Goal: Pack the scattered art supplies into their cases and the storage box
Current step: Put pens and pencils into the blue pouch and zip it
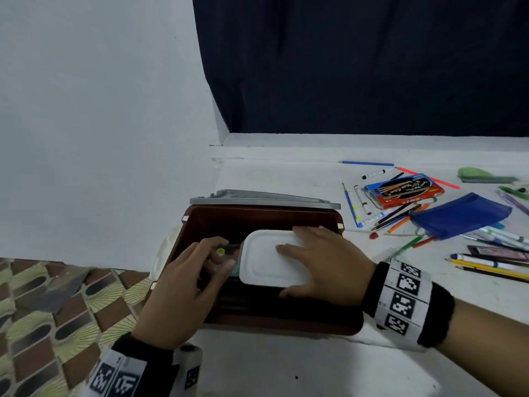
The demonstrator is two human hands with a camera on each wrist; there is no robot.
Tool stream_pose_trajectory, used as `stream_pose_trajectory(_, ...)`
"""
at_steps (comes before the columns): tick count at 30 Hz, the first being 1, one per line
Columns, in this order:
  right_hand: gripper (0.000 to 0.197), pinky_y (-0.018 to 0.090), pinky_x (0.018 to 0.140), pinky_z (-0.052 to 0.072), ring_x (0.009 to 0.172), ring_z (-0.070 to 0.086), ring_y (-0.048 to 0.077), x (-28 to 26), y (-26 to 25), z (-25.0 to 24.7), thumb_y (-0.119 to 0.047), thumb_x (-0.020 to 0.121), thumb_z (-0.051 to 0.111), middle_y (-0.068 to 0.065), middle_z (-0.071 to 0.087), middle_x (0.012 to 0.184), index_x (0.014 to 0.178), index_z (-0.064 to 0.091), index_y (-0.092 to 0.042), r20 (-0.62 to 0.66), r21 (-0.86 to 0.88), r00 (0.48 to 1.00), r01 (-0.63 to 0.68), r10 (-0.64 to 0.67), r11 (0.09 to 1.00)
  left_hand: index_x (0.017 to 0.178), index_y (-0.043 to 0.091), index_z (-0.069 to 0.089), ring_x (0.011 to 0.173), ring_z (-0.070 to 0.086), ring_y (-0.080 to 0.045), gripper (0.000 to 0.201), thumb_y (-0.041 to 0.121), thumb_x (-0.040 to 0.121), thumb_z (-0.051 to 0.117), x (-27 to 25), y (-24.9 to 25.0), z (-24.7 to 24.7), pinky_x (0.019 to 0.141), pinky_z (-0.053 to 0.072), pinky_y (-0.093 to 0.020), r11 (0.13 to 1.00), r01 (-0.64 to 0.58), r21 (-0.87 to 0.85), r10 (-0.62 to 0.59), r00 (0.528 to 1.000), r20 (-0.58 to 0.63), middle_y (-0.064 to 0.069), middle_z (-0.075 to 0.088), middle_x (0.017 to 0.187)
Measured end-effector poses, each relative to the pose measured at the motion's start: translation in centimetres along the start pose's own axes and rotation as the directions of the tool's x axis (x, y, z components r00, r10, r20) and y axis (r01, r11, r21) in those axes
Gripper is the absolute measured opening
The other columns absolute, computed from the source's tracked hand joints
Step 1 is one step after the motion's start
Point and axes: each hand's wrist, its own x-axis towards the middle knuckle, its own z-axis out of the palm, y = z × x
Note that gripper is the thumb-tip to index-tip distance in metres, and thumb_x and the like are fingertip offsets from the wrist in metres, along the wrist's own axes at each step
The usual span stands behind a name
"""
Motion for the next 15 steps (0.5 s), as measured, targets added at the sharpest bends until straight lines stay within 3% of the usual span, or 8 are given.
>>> stream_pose_trajectory(3, 0.088, 0.039, 0.122, 0.007, 0.148, 0.014, 0.024, 0.5, 0.2, 0.5, -0.084, 0.078, 0.04, 0.013, 0.014, 0.161, 0.151, 0.021, -0.038, -0.01, 0.008, 1.0, -0.007, 0.007, 1.0, 0.119, 0.039, 0.053, 0.087, 0.062, -0.005, 0.025, 0.045, 0.094, 0.053, -0.1, 0.6, -0.1, 0.071, 0.054, -0.028, 0.999, -0.032, -0.021, 0.032, 0.999, 0.026, 0.019, 0.059, 0.096)
stream_pose_trajectory(6, 0.094, 0.038, 0.123, 0.004, 0.15, 0.011, 0.024, 0.6, 0.6, 0.8, -0.087, 0.073, 0.035, 0.014, 0.011, 0.162, 0.152, 0.02, -0.037, -0.008, 0.032, 1.0, 0.001, -0.001, 0.999, 0.117, 0.039, 0.054, 0.089, 0.063, -0.004, 0.021, 0.046, 0.097, 0.051, 0.1, 1.2, -0.1, 0.073, 0.051, -0.02, 0.997, -0.069, -0.016, 0.069, 0.997, 0.02, 0.019, 0.059, 0.095)
stream_pose_trajectory(10, 0.089, 0.036, 0.121, 0.0, 0.149, 0.015, 0.02, 0.0, 1.2, 0.2, -0.081, 0.074, 0.039, 0.012, 0.021, 0.16, 0.147, 0.037, -0.029, -0.032, 0.088, 0.996, 0.081, -0.078, 0.993, 0.114, 0.031, 0.061, 0.086, 0.064, -0.009, 0.021, 0.037, 0.094, 0.057, 0.5, 3.3, 0.5, 0.071, 0.049, -0.019, 0.995, -0.067, -0.079, 0.066, 0.998, -0.017, 0.011, 0.064, 0.089)
stream_pose_trajectory(13, 0.067, 0.041, 0.121, 0.019, 0.144, 0.032, 0.021, -1.6, 2.3, 0.0, -0.066, 0.085, 0.055, 0.009, 0.043, 0.15, 0.137, 0.053, -0.024, -0.162, 0.19, 0.982, 0.127, -0.097, 0.973, 0.109, 0.029, 0.063, 0.067, 0.06, -0.007, 0.018, 0.034, 0.092, 0.058, 0.8, 5.8, 1.5, 0.061, 0.042, -0.009, 0.988, -0.081, -0.135, 0.076, 0.996, -0.045, 0.005, 0.062, 0.074)
stream_pose_trajectory(15, 0.053, 0.038, 0.11, 0.038, 0.133, 0.044, 0.019, -3.0, 3.5, 0.0, -0.055, 0.09, 0.057, 0.003, 0.053, 0.141, 0.132, 0.058, -0.023, -0.262, 0.242, 0.962, 0.146, -0.08, 0.959, 0.107, 0.032, 0.062, 0.06, 0.056, -0.009, 0.015, 0.04, 0.095, 0.057, 1.1, 7.5, 2.6, 0.058, 0.038, -0.008, 0.98, -0.081, -0.18, 0.074, 0.996, -0.048, 0.003, 0.059, 0.069)
